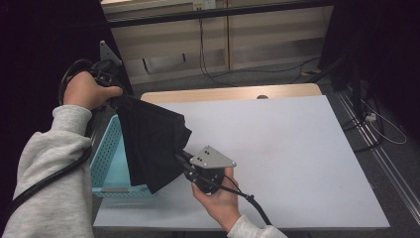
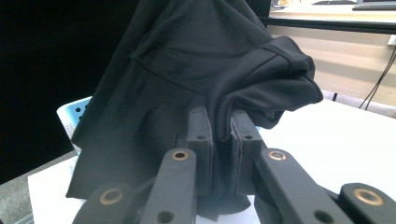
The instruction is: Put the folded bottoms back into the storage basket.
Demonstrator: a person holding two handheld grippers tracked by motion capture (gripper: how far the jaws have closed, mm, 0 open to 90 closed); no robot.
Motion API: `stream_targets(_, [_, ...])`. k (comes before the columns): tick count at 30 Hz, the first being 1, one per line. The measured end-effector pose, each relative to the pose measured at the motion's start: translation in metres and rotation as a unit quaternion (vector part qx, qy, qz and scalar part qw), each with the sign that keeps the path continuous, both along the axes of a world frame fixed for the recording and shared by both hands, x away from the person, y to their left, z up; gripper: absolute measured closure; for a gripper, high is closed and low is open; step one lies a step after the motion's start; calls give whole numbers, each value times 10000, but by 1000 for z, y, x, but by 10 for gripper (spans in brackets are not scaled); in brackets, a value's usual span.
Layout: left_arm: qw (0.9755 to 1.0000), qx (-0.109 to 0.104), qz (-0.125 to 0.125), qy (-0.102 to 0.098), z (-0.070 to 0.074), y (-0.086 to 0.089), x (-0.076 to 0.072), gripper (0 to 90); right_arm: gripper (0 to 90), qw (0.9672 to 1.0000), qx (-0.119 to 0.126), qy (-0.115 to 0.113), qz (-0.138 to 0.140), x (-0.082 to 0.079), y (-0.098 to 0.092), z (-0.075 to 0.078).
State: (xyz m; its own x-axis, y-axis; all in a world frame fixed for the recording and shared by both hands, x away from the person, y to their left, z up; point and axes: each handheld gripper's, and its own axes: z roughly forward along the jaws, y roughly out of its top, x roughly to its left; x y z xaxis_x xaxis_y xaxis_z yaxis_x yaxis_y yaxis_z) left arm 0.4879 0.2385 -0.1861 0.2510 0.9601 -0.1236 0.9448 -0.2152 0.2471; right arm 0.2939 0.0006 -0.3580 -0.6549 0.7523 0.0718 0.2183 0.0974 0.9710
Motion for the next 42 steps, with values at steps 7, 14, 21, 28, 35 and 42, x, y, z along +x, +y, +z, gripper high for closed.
stream_targets(7, [10000,-3,51,5,-1,7,2,808,813,10000,-13,11,66,4,8,-1])
stream_targets(14, [10000,41,81,13,-1,14,3,808,813,9999,-3,13,126,7,14,-3])
stream_targets(21, [9999,46,121,0,-4,22,6,808,812,9998,4,12,192,10,22,-4])
stream_targets(28, [9999,69,135,-22,-4,25,6,808,812,9998,24,48,205,11,27,-5])
stream_targets(35, [9998,109,160,-44,-3,31,8,808,811,9996,55,37,276,12,33,-5])
stream_targets(42, [9998,96,180,-17,-3,34,9,808,812,9995,45,30,303,14,37,-5])
